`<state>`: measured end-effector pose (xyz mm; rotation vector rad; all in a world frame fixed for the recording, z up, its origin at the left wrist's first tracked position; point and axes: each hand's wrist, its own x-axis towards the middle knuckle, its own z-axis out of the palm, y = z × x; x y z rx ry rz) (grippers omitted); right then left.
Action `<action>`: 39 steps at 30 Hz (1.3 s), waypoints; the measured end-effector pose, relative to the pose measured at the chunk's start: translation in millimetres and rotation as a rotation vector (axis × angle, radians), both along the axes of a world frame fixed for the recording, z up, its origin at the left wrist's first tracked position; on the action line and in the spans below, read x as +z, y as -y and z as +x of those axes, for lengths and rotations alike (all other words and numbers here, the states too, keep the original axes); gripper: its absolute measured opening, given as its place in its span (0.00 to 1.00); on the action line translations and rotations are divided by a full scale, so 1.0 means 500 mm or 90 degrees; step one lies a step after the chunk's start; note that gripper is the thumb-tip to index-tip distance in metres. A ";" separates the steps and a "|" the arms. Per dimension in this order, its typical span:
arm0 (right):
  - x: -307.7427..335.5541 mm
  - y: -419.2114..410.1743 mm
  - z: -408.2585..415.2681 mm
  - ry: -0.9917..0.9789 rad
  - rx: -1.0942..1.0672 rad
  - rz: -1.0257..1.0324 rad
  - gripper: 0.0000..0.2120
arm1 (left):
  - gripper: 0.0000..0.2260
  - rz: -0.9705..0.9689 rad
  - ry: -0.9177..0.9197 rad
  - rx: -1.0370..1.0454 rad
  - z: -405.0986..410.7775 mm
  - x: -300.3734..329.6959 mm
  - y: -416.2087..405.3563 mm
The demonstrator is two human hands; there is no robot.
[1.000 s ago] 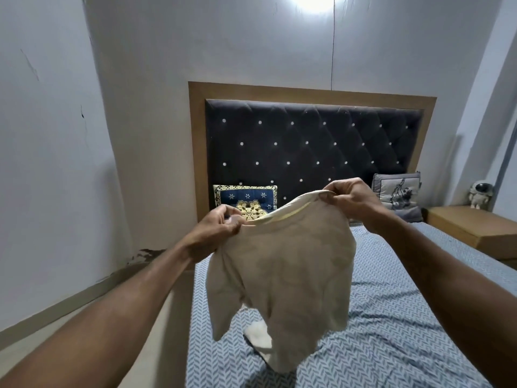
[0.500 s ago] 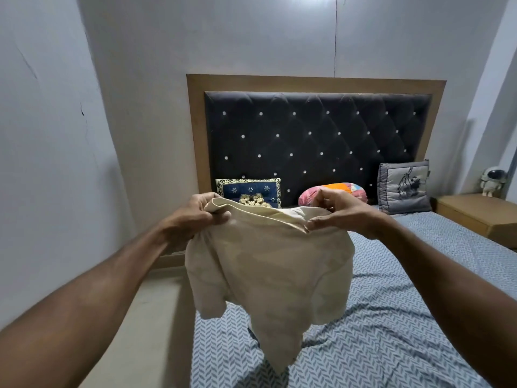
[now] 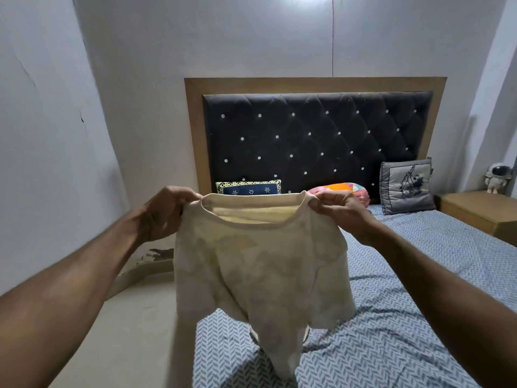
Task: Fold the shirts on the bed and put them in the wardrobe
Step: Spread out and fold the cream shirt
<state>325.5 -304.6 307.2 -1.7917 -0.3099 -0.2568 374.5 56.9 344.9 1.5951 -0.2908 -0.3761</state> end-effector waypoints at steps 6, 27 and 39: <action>0.025 -0.013 0.013 0.080 -0.141 0.020 0.08 | 0.11 0.199 0.278 0.170 0.001 0.006 0.028; 0.160 0.121 -0.047 -0.021 -0.157 -0.349 0.29 | 0.15 0.541 0.532 0.184 0.020 0.038 0.092; 0.096 0.285 -0.067 -0.179 -0.376 -0.476 0.14 | 0.11 1.003 0.635 0.028 0.060 0.040 0.205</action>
